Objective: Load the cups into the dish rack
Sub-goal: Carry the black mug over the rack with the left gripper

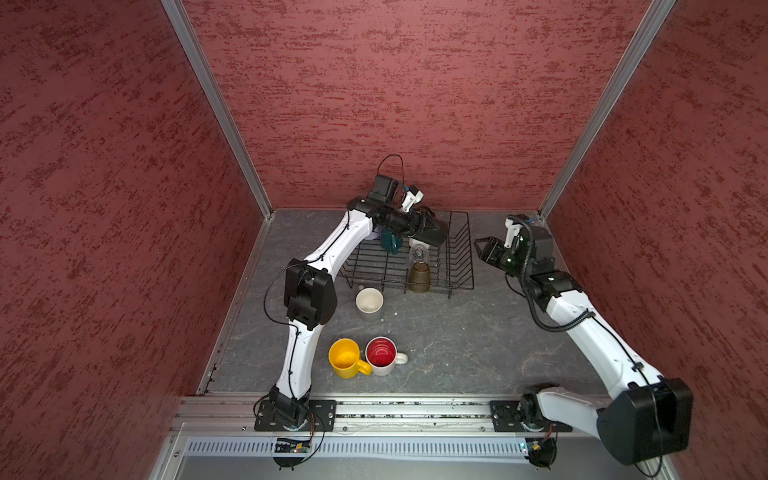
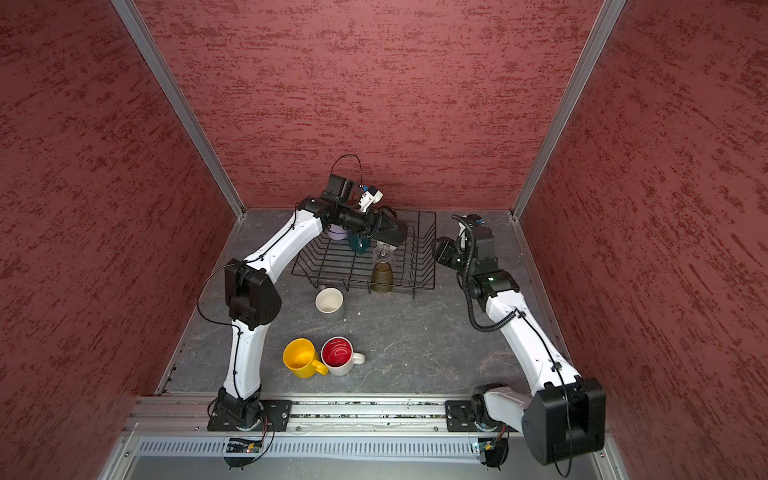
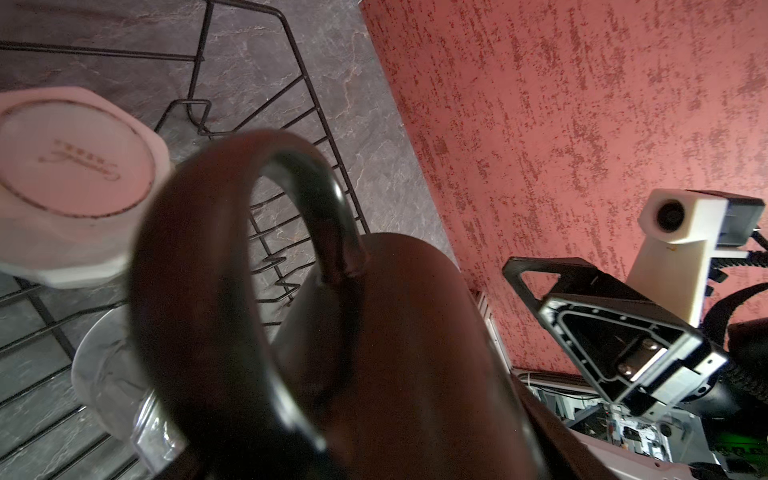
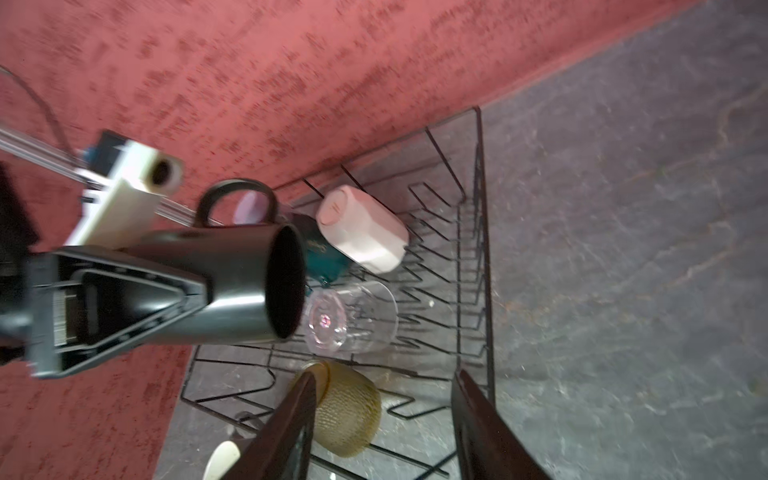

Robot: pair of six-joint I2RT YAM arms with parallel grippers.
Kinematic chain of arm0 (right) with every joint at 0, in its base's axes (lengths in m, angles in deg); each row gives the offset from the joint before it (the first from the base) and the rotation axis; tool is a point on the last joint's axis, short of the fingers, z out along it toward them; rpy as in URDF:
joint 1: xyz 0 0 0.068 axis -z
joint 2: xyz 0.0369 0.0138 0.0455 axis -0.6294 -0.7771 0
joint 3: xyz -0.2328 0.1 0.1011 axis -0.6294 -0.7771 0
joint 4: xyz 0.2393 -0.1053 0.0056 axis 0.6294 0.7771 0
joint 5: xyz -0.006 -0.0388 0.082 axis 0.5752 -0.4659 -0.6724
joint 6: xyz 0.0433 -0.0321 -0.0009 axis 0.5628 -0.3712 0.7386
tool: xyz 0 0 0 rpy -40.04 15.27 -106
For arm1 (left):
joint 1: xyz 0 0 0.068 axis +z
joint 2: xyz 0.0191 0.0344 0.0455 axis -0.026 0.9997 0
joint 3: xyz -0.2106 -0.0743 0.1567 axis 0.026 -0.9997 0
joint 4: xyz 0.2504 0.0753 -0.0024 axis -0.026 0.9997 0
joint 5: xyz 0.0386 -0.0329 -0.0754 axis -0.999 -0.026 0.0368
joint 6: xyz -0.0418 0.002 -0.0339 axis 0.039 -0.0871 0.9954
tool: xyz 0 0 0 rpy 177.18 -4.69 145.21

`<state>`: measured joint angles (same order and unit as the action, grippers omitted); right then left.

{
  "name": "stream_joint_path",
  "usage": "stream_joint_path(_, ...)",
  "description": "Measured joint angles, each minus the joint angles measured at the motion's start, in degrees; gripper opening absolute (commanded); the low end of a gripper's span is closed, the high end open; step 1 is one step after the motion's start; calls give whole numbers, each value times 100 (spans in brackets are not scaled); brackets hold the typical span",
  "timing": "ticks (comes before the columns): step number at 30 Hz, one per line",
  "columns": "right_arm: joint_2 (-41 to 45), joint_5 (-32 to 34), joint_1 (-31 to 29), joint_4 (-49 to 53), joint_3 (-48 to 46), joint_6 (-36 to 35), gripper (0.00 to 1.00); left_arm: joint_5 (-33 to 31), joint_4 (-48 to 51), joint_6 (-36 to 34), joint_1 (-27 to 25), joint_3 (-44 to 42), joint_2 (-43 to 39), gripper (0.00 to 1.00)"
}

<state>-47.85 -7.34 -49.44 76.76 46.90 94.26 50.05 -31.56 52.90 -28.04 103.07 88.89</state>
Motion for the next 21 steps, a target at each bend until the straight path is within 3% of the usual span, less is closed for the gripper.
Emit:
stream_joint_path(9, -621, 26, -7, 160, -229, -254, 38, -654, 437, -216, -214, 605, 120, 0)
stream_joint_path(21, -1191, 103, -199, 85, -345, -376, 30, -1167, 605, -254, -310, 651, 120, 0)
